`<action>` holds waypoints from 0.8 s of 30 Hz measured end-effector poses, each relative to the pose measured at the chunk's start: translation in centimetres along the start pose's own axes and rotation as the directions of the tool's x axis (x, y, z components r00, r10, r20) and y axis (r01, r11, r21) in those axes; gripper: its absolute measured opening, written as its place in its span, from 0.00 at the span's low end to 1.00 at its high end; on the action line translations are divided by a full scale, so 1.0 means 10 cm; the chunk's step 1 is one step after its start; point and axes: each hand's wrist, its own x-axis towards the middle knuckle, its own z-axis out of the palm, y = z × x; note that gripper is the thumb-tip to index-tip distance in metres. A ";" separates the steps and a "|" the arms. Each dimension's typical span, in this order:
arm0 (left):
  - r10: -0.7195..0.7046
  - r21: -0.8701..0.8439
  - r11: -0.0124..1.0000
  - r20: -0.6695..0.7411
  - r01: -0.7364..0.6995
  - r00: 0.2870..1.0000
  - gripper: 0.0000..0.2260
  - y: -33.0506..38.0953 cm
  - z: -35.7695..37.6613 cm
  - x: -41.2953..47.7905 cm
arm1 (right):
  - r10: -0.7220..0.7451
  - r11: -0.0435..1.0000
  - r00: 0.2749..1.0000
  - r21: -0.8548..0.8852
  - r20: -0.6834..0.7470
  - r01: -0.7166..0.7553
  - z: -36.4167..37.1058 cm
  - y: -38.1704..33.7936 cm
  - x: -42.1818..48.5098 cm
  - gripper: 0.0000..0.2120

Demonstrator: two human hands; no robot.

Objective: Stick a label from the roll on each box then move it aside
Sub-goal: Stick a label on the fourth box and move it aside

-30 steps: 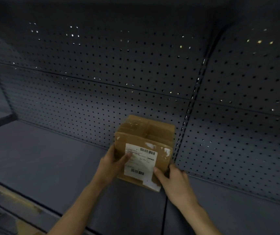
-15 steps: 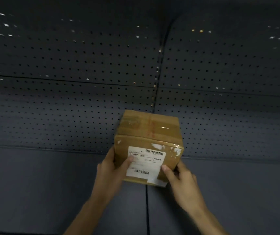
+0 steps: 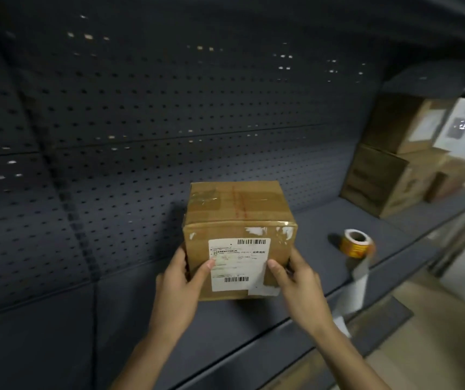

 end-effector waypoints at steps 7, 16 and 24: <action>-0.010 0.034 0.999 0.031 0.009 0.999 0.11 0.22 1.15 0.20 | 0.022 1.000 1.000 -0.005 -0.021 -0.022 -0.88 0.67 0.39 0.17; -0.111 0.113 0.987 -0.023 0.113 0.994 0.12 0.22 1.75 0.43 | 0.049 0.999 0.995 -0.010 0.091 -0.048 -1.15 1.15 0.93 0.16; -0.134 0.128 0.982 -0.047 0.139 0.990 0.15 0.12 1.82 0.76 | 0.085 0.995 0.993 -0.067 0.087 -0.080 -1.04 1.27 1.30 0.15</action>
